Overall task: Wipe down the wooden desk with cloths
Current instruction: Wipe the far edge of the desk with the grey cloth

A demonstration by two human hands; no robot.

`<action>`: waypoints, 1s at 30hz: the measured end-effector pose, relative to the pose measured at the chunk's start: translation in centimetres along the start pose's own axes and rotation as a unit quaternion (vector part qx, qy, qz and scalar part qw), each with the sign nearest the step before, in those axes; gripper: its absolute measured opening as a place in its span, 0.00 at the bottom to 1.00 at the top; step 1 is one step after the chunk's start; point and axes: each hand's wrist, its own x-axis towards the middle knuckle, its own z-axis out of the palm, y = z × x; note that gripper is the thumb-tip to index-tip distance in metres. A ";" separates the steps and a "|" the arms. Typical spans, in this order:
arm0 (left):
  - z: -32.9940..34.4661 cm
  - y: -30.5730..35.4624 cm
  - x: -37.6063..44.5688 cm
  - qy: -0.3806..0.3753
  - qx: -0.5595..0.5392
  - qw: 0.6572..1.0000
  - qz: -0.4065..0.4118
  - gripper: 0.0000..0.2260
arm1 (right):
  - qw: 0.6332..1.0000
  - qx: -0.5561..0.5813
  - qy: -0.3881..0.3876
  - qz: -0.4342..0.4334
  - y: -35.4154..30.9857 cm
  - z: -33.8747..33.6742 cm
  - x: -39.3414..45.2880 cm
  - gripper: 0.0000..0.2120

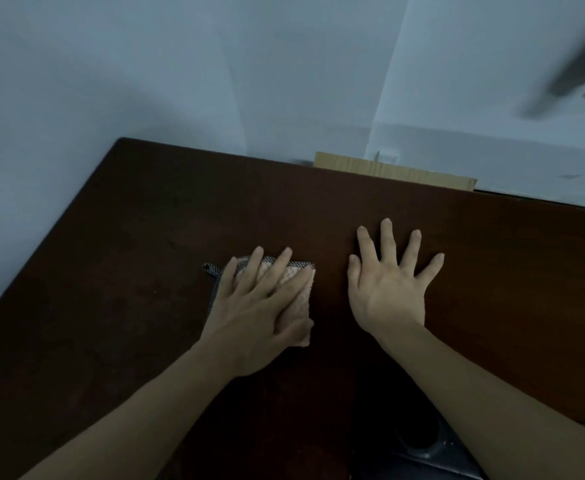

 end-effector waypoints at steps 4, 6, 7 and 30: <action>-1.2 -2.5 4.1 -0.001 -0.001 0.996 -0.089 0.32 | 1.000 -0.007 -0.001 0.001 0.1 -0.1 0.0 0.28; -1.6 -3.2 6.1 -0.006 -0.013 0.991 -0.130 0.32 | 1.000 -0.003 -0.004 0.002 0.0 0.0 0.0 0.28; -1.6 -3.2 6.6 -0.007 -0.017 0.990 -0.141 0.31 | 1.000 -0.004 -0.006 0.002 0.0 0.0 0.0 0.28; -2.4 -13.5 5.3 -0.004 -0.016 0.994 -0.104 0.30 | 0.997 -0.024 -0.027 -0.068 -9.1 0.5 0.6 0.27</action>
